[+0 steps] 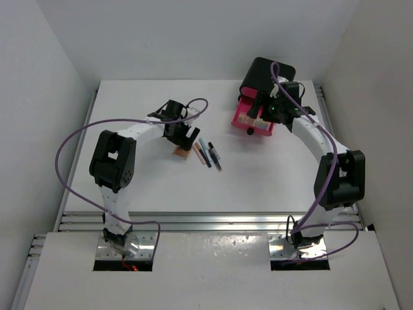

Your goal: Organize the makeup

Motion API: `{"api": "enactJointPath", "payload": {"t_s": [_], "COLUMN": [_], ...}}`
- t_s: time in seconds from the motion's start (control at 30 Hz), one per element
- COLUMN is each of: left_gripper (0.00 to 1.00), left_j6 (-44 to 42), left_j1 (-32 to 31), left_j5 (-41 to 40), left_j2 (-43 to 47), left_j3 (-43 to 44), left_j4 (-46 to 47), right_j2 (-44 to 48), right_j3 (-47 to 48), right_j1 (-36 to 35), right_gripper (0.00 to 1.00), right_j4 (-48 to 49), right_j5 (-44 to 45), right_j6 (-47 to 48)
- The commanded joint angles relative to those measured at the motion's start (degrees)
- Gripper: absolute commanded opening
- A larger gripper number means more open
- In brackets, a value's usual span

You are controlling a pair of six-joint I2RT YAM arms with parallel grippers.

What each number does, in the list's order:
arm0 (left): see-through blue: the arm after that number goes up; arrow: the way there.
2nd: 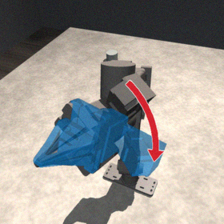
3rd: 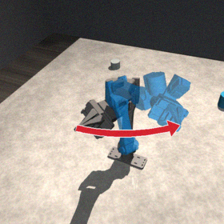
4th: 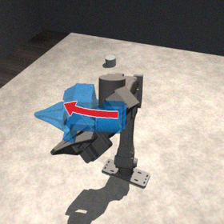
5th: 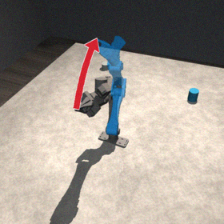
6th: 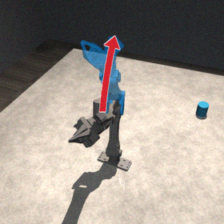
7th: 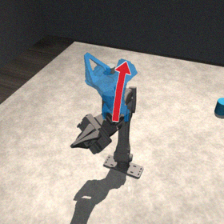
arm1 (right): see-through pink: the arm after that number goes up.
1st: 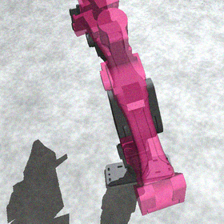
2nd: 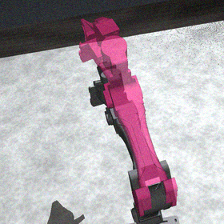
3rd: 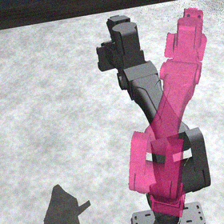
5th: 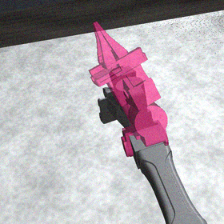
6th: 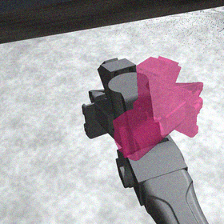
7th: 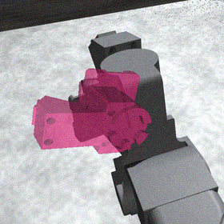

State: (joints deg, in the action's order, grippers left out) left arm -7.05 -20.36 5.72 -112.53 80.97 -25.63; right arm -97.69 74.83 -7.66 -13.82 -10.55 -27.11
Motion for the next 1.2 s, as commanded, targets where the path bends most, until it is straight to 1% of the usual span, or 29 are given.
{"api": "enactJointPath", "payload": {"t_s": [0.0, 0.07, 0.23, 0.33, 0.43, 0.57, 0.6, 0.67, 0.7, 0.77, 0.8, 0.83, 1.0, 1.03, 1.1, 1.13, 1.17], "left_gripper": [1.0, 1.0, 1.0, 1.0, 1.0, 0.83, 0.69, 0.54, 0.42, 0.32, 0.24, 0.2, 0.2, 0.2, 0.2, 0.2, 0.2], "left_j6": [0.1, -0.5, -0.5, 1.0, 1.5, 1.0, 0.5, -0.1, -1.1, -2.3, -3.5, -4.3, -11.5, -15.4, -19.8, -24.6, -27.3], "left_j1": [-2.0, -2.0, -2.5, -2.5, -2.5, -2.5, -2.0, -1.4, -1.3, 0.3, 0.8, 1.7, 3.1, 3.1, 3.1, 3.1, 3.1], "left_j5": [2.4, 2.4, -0.7, -4.8, -6.3, -6.3, -4.9, -3.3, -2.1, 1.7, 2.8, 4.5, 6.2, 6.8, 7.9, 9.0, 12.1], "left_j2": [0.1, 0.1, -1.7, -3.8, -5.6, -5.6, -5.6, -5.6, -5.6, -4.9, -3.4, -2.6, 3.4, 4.7, 8.4, 9.6, 10.9], "left_j3": [-0.4, -1.8, -4.1, -4.1, -3.5, -3.5, -3.5, -4.1, -4.1, -4.1, -3.5, -3.5, -2.4, -2.4, -1.2, -0.3, 0.2], "left_j4": [-0.1, -0.1, -0.1, -0.1, -0.1, -0.1, -0.6, -1.2, -2.1, -3.5, -4.9, -5.5, -7.7, -8.4, -9.1, -9.8, -9.8], "right_j2": [2.0, 2.2, 2.9, 3.2, 3.4, 3.9, 3.6, 4.0, 4.1, 4.1, 3.9, 3.9, 2.7, 2.3, 1.2, 0.2, -0.1], "right_j3": [-1.3, -1.5, -2.0, -2.1, -2.3, -2.5, -2.4, -2.3, -2.1, -1.7, -1.1, -0.2, 3.4, 5.0, 7.0, 8.0, 10.1], "right_j1": [-0.4, -0.3, -0.3, -0.2, -0.5, -0.3, -0.3, -0.3, -0.3, -0.6, -0.5, -1.3, -4.4, -5.4, -6.6, -7.2, -8.1], "right_gripper": [0.74, 0.74, 0.76, 0.76, 0.76, 0.76, 0.76, 0.76, 0.76, 0.76, 0.76, 0.76, 0.76, 0.76, 0.76, 0.76, 0.74], "right_j4": [0.6, 0.4, -0.3, -0.7, -0.8, -0.9, -1.0, -0.9, -1.0, -1.5, -2.1, -2.6, -6.7, -7.0, -7.7, -8.2, -9.8], "right_j5": [-0.3, -0.3, -0.1, 0.3, 0.6, 1.0, 1.1, 1.1, 1.1, 0.6, 0.5, 0.5, -0.8, -1.7, -5.3, -6.1, -8.5], "right_j6": [1.4, 1.4, 2.0, 2.2, 2.3, 2.6, 2.7, 2.9, 2.9, 3.1, 3.4, 3.8, 11.8, 12.1, 12.3, 12.3, 11.9]}}
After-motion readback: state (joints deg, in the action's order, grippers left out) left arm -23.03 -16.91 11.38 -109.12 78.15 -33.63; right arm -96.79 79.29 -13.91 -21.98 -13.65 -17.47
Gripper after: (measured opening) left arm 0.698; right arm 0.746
